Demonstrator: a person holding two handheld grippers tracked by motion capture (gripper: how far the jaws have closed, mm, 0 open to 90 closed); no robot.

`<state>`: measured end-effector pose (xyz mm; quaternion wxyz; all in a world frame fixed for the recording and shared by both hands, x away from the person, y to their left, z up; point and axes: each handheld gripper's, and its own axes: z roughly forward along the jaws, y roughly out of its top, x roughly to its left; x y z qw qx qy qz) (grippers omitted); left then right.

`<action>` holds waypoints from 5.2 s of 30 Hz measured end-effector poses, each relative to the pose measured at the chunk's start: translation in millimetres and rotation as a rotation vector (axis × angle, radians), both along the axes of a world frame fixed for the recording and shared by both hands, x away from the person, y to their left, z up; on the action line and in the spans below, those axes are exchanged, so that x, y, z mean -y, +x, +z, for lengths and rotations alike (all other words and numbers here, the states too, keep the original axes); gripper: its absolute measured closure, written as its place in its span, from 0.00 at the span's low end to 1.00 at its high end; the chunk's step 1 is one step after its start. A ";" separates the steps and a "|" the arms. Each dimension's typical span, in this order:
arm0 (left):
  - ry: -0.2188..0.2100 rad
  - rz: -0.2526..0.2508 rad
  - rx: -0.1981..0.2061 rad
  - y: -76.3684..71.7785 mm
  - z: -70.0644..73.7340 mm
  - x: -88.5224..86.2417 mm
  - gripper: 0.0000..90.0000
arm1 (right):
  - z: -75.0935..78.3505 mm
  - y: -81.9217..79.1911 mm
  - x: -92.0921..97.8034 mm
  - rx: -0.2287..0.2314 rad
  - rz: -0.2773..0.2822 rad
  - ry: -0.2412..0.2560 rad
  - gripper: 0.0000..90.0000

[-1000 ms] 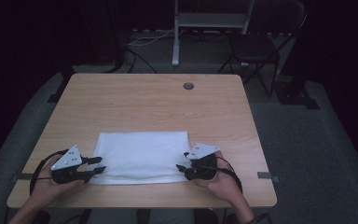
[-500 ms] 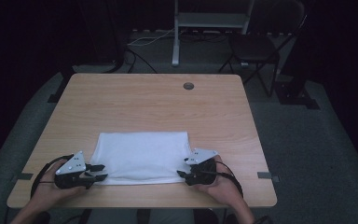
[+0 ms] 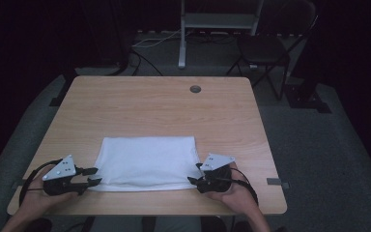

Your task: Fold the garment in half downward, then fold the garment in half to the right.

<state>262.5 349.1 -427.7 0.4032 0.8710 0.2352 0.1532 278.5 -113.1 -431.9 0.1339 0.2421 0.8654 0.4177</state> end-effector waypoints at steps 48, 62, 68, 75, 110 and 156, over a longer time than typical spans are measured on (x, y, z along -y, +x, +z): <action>0.122 -0.114 -0.013 -10.0 -1.6 15.8 0.71 | -1.4 0.0 5.7 -0.047 -0.011 -0.052 0.77; 0.093 -0.062 -0.034 24.7 -3.7 19.5 0.72 | -4.8 5.4 6.3 -0.030 -0.060 -0.085 0.72; 0.084 -0.035 -0.029 37.6 -4.4 22.4 0.71 | -5.1 9.9 8.1 -0.035 -0.085 -0.081 0.71; 0.034 -0.017 -0.025 33.3 -1.2 20.0 0.60 | -4.9 11.2 10.2 -0.007 -0.099 -0.075 0.59; -0.295 0.205 -0.019 37.0 12.2 -26.6 0.22 | 15.9 4.0 13.2 0.068 -0.187 0.080 0.15; -0.021 0.121 -0.210 177.2 -2.8 28.2 0.84 | 24.2 30.9 -120.0 0.052 0.145 -0.005 0.15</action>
